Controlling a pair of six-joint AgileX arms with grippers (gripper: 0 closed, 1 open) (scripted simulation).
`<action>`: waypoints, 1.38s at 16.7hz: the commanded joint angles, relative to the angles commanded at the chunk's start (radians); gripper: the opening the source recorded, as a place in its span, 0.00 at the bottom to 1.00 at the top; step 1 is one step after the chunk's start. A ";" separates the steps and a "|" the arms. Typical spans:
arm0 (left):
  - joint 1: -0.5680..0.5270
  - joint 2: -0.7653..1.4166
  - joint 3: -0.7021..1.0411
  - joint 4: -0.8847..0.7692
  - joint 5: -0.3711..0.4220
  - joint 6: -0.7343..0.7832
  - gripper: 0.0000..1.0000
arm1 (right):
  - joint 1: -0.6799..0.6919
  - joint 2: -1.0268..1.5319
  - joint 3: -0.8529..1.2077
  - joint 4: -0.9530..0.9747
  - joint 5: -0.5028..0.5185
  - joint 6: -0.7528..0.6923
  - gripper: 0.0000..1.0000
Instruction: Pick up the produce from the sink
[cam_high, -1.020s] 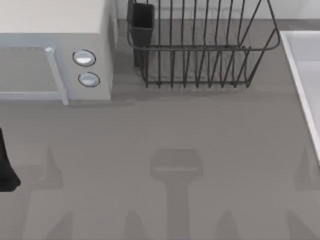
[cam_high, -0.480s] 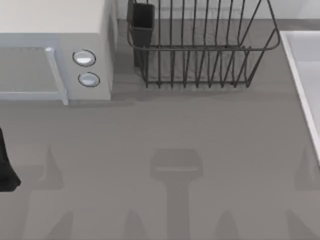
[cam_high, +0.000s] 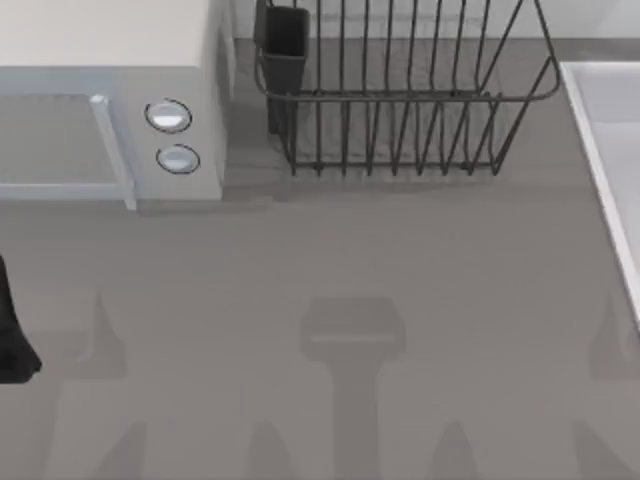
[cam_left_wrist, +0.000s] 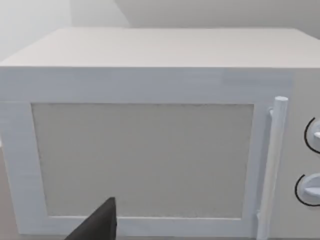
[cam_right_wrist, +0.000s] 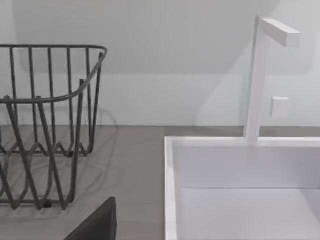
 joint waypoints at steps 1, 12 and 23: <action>0.000 0.000 0.000 0.000 0.000 0.000 1.00 | -0.005 0.021 0.020 -0.014 0.000 -0.005 1.00; 0.000 0.000 0.000 0.000 0.000 0.000 1.00 | -0.182 0.864 0.650 -0.457 0.001 -0.174 1.00; 0.000 0.000 0.000 0.000 0.000 0.000 1.00 | -0.371 1.870 1.332 -0.933 0.001 -0.356 1.00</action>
